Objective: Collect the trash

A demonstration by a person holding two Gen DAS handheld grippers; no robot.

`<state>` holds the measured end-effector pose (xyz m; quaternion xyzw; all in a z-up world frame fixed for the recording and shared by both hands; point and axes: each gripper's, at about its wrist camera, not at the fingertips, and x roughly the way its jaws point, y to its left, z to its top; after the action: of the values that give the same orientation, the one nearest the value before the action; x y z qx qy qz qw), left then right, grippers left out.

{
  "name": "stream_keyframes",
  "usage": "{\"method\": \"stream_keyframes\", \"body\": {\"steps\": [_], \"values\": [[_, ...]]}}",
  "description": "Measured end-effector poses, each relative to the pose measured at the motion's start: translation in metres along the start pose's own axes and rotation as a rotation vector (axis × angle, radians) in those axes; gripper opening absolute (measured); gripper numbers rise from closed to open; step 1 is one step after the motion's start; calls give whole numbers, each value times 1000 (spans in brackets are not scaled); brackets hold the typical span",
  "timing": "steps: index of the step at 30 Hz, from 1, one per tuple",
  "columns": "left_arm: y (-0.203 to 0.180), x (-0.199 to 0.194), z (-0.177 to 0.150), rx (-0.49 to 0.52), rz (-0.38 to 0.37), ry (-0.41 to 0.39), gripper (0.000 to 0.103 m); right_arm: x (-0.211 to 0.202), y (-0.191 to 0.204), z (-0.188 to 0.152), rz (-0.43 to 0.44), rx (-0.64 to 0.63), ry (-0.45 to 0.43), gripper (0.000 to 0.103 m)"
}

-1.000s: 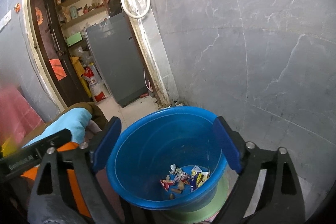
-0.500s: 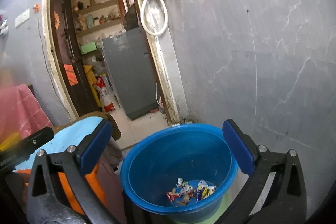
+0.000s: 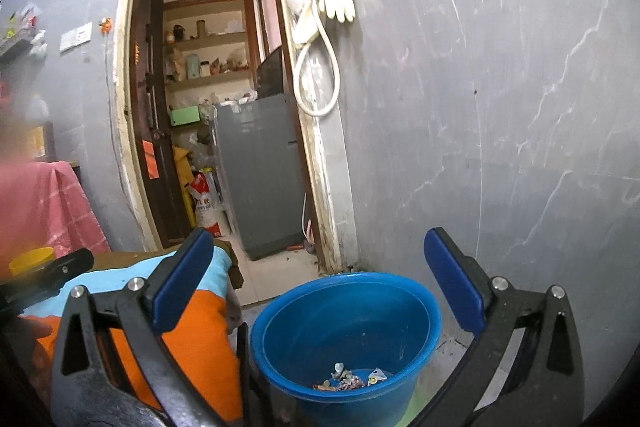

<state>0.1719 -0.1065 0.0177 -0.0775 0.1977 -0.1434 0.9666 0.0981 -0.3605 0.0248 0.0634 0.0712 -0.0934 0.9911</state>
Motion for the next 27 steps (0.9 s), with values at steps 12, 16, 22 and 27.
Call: {"method": "stream_keyframes", "body": {"steps": [12,16,22,27], "values": [[13,-60,-4,31,31,-83,101,-52,31,2,45,-53,-48,103],[19,-79,-11,58,63,-99,101,-70,38,-4,44,-63,-54,103],[29,-102,-30,66,105,-94,101,-90,46,-17,55,-54,-46,103],[35,-119,-47,77,132,-106,101,-103,56,-24,73,-62,-53,103]]}}
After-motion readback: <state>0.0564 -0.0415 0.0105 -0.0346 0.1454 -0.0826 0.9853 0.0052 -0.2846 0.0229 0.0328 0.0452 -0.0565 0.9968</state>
